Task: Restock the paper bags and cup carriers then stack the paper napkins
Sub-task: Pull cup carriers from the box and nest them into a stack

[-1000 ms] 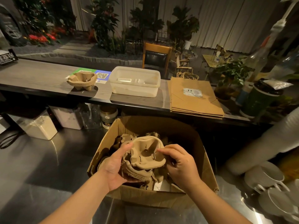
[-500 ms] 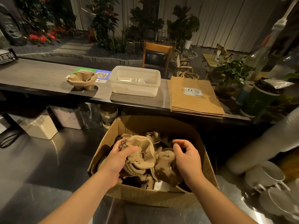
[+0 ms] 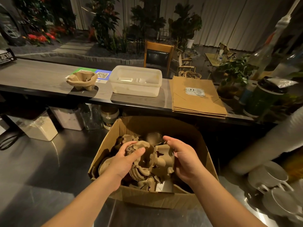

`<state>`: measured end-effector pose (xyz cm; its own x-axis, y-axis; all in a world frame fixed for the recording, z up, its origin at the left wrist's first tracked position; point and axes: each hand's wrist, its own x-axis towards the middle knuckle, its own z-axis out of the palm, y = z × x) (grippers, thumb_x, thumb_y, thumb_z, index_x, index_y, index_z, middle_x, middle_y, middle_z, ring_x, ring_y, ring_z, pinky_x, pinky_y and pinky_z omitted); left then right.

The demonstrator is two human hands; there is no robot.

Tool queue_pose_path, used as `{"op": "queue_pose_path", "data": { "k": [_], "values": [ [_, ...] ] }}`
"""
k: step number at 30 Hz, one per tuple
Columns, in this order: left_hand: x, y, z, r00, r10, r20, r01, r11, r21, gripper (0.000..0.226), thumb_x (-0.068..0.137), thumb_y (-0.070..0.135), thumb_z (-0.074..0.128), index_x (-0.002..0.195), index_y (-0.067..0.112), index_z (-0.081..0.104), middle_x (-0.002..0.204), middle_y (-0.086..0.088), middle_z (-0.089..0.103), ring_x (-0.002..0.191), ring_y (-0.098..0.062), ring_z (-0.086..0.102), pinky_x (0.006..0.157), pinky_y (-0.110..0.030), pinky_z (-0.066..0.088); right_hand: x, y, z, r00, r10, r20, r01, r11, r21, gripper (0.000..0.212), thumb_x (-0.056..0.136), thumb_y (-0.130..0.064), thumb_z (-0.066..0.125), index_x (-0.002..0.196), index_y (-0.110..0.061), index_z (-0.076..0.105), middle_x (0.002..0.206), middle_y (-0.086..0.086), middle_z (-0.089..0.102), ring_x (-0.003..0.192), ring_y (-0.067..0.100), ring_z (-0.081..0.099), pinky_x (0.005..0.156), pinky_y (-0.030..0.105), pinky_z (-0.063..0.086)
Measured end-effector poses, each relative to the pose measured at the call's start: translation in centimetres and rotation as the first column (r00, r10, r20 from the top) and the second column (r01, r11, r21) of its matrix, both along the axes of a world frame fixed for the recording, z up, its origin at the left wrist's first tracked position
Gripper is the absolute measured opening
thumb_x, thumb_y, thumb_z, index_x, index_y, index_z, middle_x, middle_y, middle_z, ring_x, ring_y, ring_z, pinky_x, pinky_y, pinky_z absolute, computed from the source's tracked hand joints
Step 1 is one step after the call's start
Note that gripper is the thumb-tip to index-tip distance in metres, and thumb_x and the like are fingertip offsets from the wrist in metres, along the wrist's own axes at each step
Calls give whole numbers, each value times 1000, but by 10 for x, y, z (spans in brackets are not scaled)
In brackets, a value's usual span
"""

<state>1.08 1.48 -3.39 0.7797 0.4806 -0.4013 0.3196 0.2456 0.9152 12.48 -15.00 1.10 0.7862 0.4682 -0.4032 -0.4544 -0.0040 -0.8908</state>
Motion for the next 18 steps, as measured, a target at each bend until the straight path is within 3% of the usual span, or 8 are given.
{"op": "queue_pose_path", "data": {
  "k": [5, 9, 11, 13, 15, 18],
  "values": [
    [0, 5, -3, 1000, -3, 1, 3, 999, -50, 33, 90, 56, 70, 118, 53, 54, 137, 9, 47, 125, -17, 37, 102, -41, 27, 1, 2, 3, 982, 125, 143, -101, 981, -164, 47, 99, 0, 37, 114, -24, 75, 124, 5, 65, 109, 25, 68, 92, 49, 60],
    [0, 9, -7, 1000, -7, -2, 7, 999, -37, 34, 92, 49, 71, 122, 50, 55, 132, 10, 51, 119, -14, 44, 99, -36, 32, 8, -6, -2, 954, 271, 126, -254, 958, -131, 56, 97, 8, 33, 113, -23, 78, 122, 5, 71, 116, 25, 67, 98, 51, 57],
    [0, 8, -6, 1000, -10, 1, 10, 999, -49, 33, 93, 46, 70, 123, 48, 57, 127, 10, 57, 108, -9, 50, 85, -29, 38, 12, -11, -6, 949, 311, 51, -309, 950, -46, 56, 95, 12, 34, 116, -17, 77, 123, 8, 71, 116, 26, 68, 101, 51, 55],
    [0, 7, -3, 1000, -17, -11, 17, 999, -45, 31, 92, 49, 71, 121, 50, 60, 127, 9, 60, 110, -10, 53, 80, -28, 40, 14, -15, -8, 925, 373, 70, -370, 928, -51, 48, 97, 11, 43, 120, -18, 75, 122, 6, 72, 115, 25, 70, 102, 50, 54],
    [-1, 7, -2, 1000, -15, -21, 14, 999, -30, 33, 88, 56, 72, 119, 55, 61, 131, 8, 61, 118, -15, 55, 86, -32, 44, 15, -14, -12, 868, 445, 221, -398, 889, -228, 36, 100, -3, 55, 119, -28, 73, 118, -2, 73, 111, 19, 70, 99, 46, 57],
    [-1, 6, -1, 1000, -8, -28, 7, 1000, -12, 46, 76, 71, 75, 118, 60, 59, 136, 8, 58, 127, -21, 52, 105, -44, 45, 16, -7, -15, 810, 454, 372, -272, 852, -449, 23, 101, -23, 61, 113, -40, 71, 111, -11, 72, 108, 12, 69, 92, 41, 61]
  ]
}}
